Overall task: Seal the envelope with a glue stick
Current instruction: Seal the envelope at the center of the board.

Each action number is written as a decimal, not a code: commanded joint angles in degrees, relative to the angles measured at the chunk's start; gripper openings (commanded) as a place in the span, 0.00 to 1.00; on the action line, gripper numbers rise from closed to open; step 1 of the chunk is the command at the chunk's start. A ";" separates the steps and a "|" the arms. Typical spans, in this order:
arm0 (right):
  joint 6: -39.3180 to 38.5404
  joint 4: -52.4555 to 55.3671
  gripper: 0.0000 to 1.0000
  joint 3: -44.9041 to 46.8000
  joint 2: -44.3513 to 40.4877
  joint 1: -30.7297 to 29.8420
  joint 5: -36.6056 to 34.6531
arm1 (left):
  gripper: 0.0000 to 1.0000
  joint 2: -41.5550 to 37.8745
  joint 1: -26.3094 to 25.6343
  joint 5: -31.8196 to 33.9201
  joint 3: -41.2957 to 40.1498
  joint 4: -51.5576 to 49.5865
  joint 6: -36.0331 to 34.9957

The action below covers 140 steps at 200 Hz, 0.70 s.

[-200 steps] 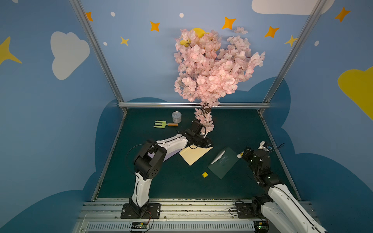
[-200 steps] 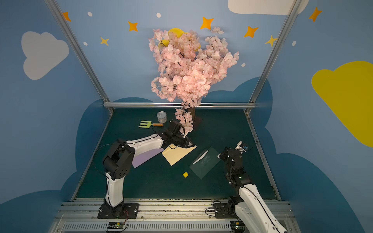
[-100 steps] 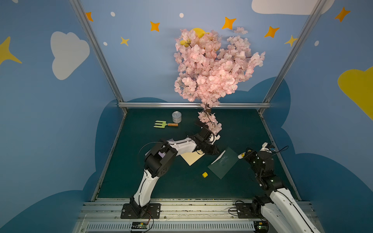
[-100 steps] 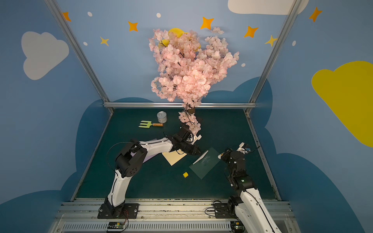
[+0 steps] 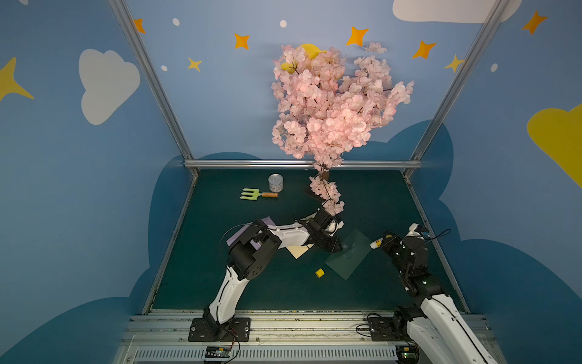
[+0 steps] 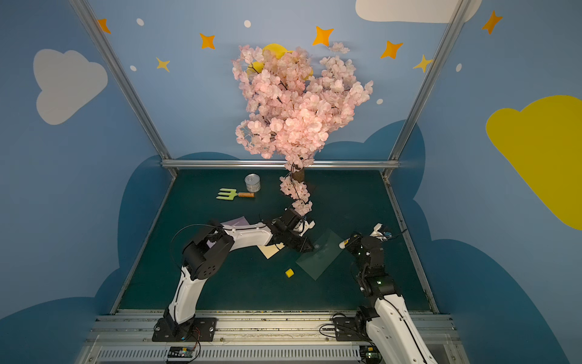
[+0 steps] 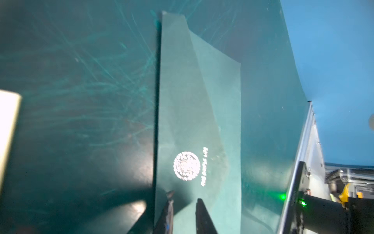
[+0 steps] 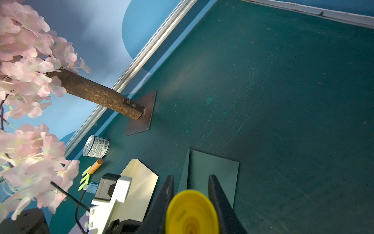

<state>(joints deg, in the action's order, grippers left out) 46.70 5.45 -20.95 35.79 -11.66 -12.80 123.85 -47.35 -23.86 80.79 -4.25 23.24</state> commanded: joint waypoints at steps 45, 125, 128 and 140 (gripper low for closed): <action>1.88 -0.70 0.00 1.50 -0.63 1.27 2.05 | 0.16 0.67 -4.18 9.03 6.69 -10.59 -8.38; 2.26 -1.20 0.00 3.05 -2.28 2.62 4.00 | 0.08 4.75 -4.72 10.06 13.22 -15.13 -11.06; 2.30 -1.16 0.00 3.18 -2.37 2.71 4.14 | 0.08 4.85 -4.76 10.11 13.31 -15.13 -11.11; 2.52 -1.26 0.00 3.51 -2.63 3.11 4.42 | 0.07 5.16 -4.77 10.06 13.60 -15.41 -11.36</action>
<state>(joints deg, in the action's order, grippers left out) 48.66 5.34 -18.41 34.17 -9.30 -9.56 127.46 -51.88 -14.26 93.30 -16.69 13.74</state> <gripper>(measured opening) 0.266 0.074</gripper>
